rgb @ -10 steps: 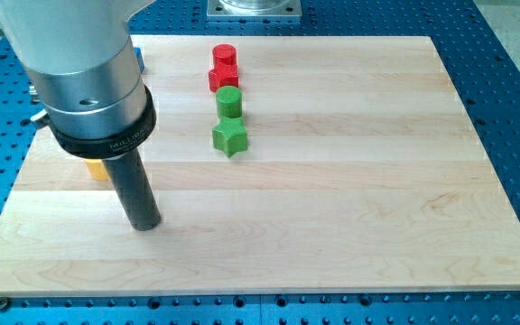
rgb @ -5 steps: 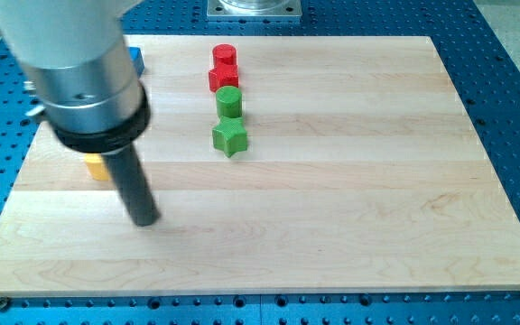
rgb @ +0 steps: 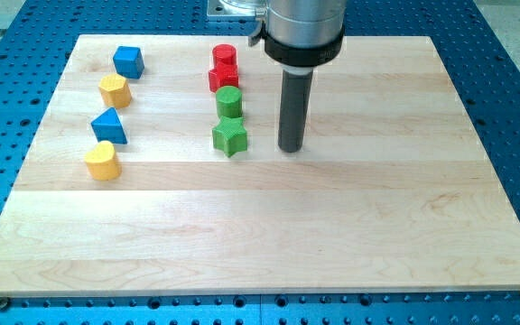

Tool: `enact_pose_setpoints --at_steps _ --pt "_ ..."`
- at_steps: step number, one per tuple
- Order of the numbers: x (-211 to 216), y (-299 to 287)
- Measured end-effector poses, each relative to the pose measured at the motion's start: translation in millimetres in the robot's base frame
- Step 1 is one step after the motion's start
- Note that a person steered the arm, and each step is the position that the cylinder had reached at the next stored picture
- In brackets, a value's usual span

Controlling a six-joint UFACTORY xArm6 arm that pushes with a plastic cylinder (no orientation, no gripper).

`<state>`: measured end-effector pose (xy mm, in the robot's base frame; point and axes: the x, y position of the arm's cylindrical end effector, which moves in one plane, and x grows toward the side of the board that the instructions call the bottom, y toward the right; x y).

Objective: Place the red star in between the red circle and cube

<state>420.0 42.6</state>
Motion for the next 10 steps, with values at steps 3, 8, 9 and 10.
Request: enact_pose_setpoints --at_steps 3,8,9,10 --pt "-98 -46" --pt "-88 -189" --pt "-130 -171" --pt "-114 -171"
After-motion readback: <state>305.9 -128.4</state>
